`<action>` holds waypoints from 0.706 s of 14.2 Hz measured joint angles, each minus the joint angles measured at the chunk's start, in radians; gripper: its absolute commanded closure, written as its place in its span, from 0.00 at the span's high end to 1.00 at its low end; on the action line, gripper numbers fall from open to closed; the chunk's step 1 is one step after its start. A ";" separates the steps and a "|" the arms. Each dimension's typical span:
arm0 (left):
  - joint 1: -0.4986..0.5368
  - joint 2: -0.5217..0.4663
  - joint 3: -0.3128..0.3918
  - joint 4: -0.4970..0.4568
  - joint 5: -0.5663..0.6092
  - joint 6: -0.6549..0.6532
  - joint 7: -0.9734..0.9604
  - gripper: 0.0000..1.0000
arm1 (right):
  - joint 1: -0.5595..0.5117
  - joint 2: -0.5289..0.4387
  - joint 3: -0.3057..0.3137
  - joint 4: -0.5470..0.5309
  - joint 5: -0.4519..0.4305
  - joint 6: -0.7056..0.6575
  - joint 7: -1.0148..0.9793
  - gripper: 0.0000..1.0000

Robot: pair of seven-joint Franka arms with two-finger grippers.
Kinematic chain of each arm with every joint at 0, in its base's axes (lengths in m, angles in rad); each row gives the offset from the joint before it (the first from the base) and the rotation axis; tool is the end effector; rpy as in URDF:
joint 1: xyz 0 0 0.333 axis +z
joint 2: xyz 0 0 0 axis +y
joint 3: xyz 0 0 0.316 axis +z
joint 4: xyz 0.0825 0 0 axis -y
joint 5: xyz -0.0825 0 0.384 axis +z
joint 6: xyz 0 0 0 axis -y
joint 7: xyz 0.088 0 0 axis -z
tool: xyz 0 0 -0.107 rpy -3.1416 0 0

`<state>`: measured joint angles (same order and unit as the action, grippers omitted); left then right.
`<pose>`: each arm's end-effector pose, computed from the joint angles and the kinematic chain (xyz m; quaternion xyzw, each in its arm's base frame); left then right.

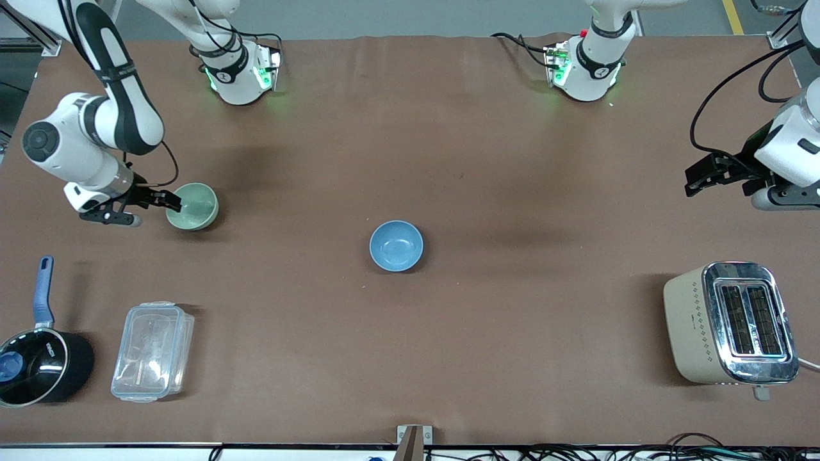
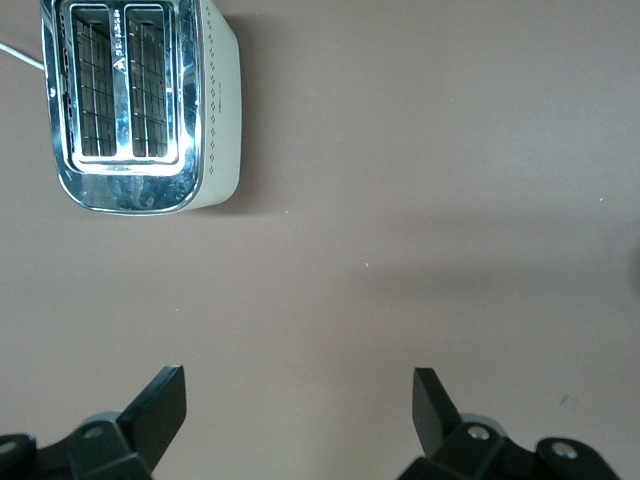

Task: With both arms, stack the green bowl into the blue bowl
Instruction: 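Grasp the green bowl rim with the right gripper, then carry the green bowl with the right gripper over the blue bowl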

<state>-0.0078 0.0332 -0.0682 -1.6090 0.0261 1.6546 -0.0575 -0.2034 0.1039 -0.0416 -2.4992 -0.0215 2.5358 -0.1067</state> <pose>0.5697 -0.0402 0.5952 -0.9999 0.0102 -0.0070 0.0114 0.4493 -0.1124 0.2388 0.9976 -0.0600 -0.0345 0.0020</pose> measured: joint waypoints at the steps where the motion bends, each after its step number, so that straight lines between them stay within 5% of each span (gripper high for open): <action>1: 0.000 0.001 0.000 0.000 0.000 0.002 0.000 1.00 | 0.000 0.018 0.000 -0.009 0.000 0.016 0.000 0.82; 3: -0.001 0.004 0.000 0.000 0.000 0.004 0.000 1.00 | 0.000 0.055 0.000 -0.011 0.000 0.026 0.000 0.66; 4: -0.001 0.007 0.000 0.000 0.000 0.005 0.000 1.00 | 0.000 0.070 0.000 -0.011 0.000 0.028 0.000 0.49; 5: -0.001 0.008 0.000 0.000 0.000 0.006 0.000 1.00 | 0.000 0.080 0.000 -0.011 0.000 0.030 0.000 0.16; 6: -0.001 0.009 0.000 0.000 0.000 0.007 0.000 1.00 | 0.000 0.087 0.000 -0.011 0.000 0.032 0.000 0.05; 10: -0.001 0.009 0.000 0.000 0.000 0.008 0.000 1.00 | 0.000 0.089 0.000 -0.010 0.000 0.031 0.000 0.00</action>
<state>-0.0089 0.0427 -0.0687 -1.6091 0.0261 1.6625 -0.0575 -0.2035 0.1932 -0.0417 -2.5091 -0.0211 2.5669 -0.1068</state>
